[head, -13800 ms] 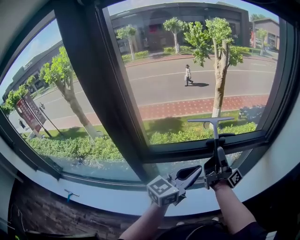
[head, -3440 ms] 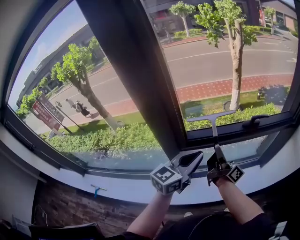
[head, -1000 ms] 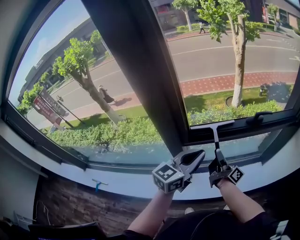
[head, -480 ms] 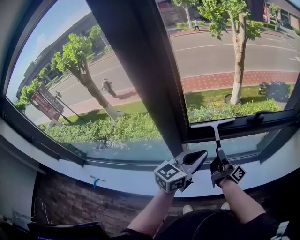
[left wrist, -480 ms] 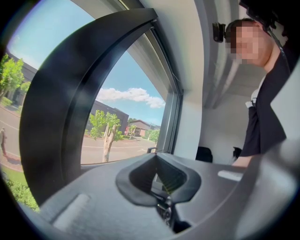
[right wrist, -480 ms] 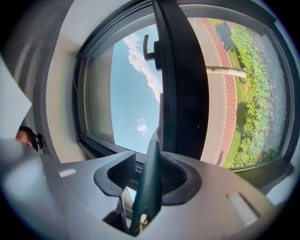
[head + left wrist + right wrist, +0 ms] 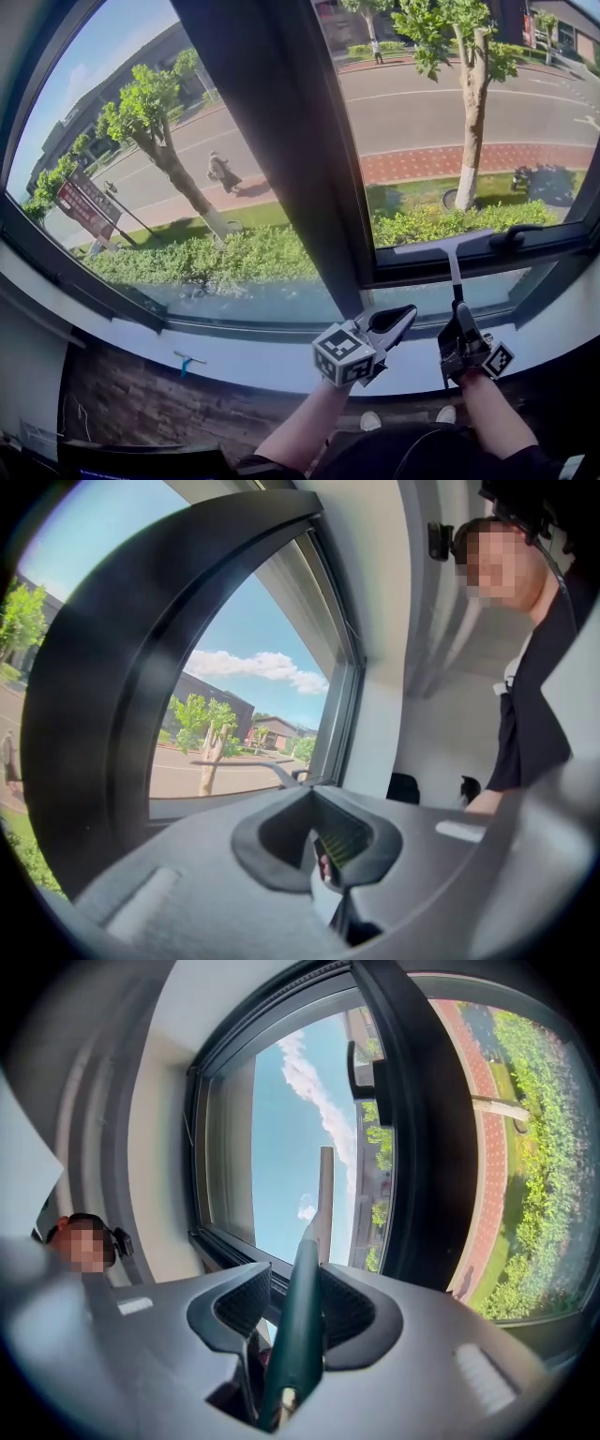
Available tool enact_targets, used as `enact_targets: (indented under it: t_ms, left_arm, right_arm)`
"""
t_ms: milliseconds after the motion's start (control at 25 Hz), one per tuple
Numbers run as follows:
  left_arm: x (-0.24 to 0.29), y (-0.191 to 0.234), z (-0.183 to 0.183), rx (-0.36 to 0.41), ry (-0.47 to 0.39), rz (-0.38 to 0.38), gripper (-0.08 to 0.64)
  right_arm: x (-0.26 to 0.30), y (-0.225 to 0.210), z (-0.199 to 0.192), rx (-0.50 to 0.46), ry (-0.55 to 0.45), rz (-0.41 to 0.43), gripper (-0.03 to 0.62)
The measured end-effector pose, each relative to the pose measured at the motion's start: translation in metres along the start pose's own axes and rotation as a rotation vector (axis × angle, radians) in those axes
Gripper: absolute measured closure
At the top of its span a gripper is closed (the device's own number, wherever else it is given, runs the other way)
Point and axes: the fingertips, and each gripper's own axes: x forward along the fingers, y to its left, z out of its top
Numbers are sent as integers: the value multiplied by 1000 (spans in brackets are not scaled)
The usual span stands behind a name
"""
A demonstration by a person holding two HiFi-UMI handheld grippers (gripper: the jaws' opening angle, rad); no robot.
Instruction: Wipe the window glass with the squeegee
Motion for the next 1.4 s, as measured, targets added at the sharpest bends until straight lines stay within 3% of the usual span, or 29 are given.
enact_targets:
  t_ms: [320, 560, 960, 1120, 1400]
  left_arm:
    - [41, -19, -1, 24, 5, -50, 557]
    - [88, -49, -2, 43, -19, -60, 557]
    - [119, -67, -7, 72, -94, 1, 557]
    - [154, -82, -1, 80, -113, 30, 557]
    - [180, -98, 1, 106, -114, 56, 557]
  right_arm:
    - [25, 94, 35, -261, 106, 145, 426]
    - [-19, 85, 94, -489, 184, 131, 426]
    - [-40, 93, 127, -490, 241, 179, 426]
    - [-43, 94, 161, -544, 279, 179, 426]
    - [-42, 95, 184, -623, 336, 166, 426]
